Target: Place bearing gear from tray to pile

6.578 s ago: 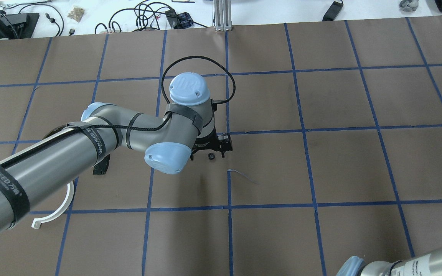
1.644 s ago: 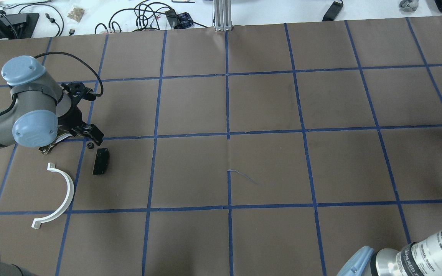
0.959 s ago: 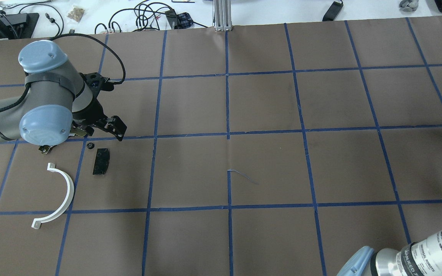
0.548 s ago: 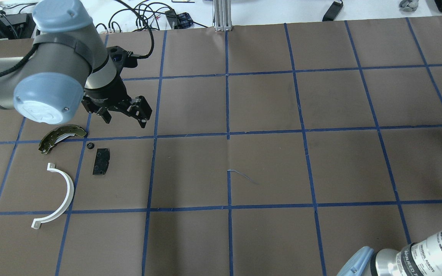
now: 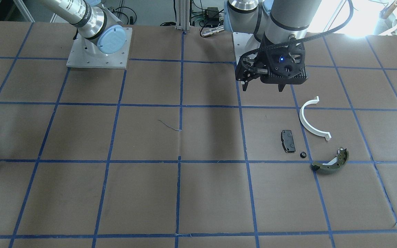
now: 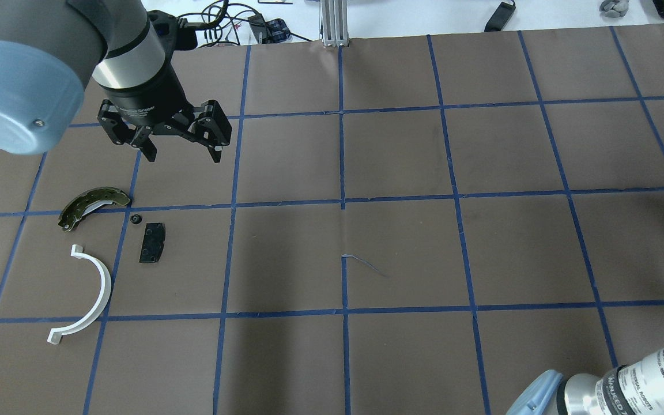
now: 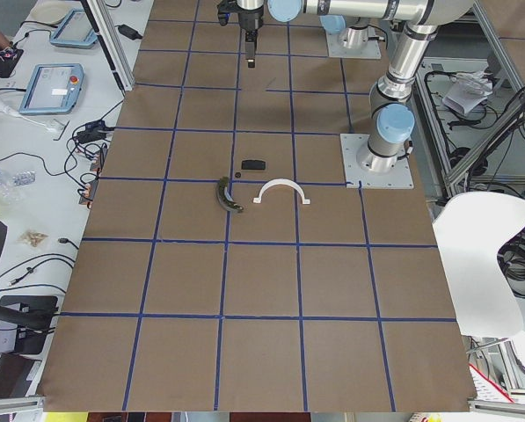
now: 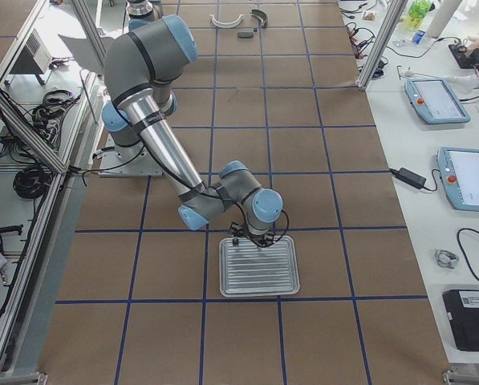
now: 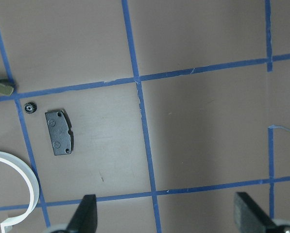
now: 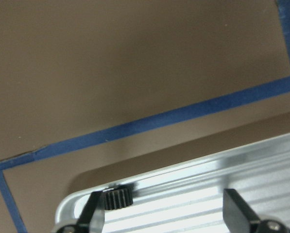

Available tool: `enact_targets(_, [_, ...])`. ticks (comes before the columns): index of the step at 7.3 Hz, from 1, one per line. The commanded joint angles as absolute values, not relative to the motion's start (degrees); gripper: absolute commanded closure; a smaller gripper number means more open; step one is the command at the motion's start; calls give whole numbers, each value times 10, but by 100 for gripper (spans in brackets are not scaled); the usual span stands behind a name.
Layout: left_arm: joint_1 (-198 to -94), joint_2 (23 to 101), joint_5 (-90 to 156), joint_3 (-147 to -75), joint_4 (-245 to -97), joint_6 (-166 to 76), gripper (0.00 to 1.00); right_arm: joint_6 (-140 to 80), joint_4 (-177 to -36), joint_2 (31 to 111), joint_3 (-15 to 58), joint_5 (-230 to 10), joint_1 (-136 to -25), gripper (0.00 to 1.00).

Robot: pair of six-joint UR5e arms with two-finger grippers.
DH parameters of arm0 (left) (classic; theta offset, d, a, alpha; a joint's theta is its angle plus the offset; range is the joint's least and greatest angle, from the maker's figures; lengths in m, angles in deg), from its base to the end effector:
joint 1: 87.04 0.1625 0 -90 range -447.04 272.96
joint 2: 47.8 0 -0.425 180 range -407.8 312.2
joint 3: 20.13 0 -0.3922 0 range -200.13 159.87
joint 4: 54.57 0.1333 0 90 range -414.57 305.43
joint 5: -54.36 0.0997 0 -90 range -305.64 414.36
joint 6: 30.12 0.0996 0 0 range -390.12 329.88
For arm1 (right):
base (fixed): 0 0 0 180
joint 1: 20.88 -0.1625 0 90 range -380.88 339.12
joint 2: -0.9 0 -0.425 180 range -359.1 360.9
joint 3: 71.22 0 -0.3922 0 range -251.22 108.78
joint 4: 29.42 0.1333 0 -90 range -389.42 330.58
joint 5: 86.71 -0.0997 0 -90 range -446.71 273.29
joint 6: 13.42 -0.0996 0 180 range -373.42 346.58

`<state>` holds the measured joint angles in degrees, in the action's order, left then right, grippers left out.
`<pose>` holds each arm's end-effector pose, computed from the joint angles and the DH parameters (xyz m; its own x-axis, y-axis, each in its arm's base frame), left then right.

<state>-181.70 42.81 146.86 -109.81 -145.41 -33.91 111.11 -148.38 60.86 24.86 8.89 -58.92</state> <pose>-0.1687 -0.4823 0.4840 -0.9989 0.0160 -0.0448 0.0152 0.9997 0.0168 -0.4091 -0.4770 0.1884 -0.2907 -0.9437 -0.1576 -0.9561 0.2930 0.0091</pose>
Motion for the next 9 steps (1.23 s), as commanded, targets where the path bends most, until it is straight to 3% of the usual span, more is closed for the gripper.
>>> enact_targets(1, [-1796,429,1466,-1066,-1478,-348,0,1102,-1463,615,255,93,-586,14])
enact_targets(4, [-1796,433,1466,-1041,-1484,-348,0,1098,-1470,615,269,93,-581,25])
enact_targets(7, [-1796,442,1466,-1027,-1484,-344,0,1102,-1490,615,272,101,-576,26])
enact_targets(9, [-1793,443,1466,-1020,-1484,-337,0,1102,-1491,615,280,101,-572,36])
